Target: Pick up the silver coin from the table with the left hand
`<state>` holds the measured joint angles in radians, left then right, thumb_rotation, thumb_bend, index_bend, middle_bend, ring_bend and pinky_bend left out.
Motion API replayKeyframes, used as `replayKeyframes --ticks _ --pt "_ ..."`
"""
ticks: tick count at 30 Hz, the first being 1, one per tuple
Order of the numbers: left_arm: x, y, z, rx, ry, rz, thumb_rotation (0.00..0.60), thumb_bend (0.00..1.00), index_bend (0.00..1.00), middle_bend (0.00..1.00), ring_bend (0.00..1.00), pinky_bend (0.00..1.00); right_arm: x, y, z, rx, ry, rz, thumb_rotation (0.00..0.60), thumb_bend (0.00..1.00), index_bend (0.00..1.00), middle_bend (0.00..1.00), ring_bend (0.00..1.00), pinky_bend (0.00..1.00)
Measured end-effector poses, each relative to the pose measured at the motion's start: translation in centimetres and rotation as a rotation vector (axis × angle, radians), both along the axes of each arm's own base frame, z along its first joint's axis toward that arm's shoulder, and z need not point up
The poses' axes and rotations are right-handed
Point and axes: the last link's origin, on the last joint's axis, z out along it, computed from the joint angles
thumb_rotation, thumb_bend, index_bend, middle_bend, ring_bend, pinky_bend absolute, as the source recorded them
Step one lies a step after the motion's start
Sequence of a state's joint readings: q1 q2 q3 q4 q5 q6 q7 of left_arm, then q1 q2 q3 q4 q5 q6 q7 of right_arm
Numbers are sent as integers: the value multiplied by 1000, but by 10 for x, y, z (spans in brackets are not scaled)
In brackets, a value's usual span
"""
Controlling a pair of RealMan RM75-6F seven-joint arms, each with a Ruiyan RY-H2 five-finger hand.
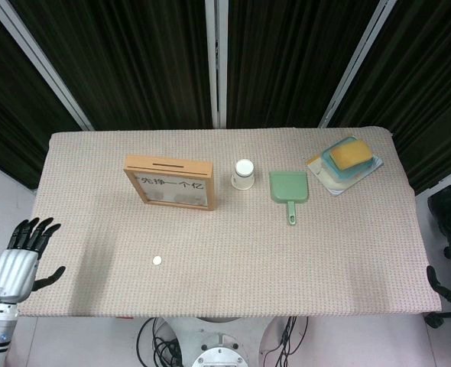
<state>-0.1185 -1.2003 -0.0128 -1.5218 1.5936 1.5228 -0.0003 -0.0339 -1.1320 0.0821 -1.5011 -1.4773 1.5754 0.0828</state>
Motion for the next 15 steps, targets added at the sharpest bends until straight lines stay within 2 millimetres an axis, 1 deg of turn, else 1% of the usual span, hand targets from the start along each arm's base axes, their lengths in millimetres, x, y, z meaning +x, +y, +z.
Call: replayKeyframes --ticks 8,15 --pt "2 -2 -1 -8 3 -8 600 191 137 79 0 46 -1 0 -1 5 -2 -4 600 328 0 0 0 0" --pt "9 -1 -3 -14 2 -37 600 192 138 80 0 69 -1 -3 2 1 -6 -7 600 328 0 0 0 0"
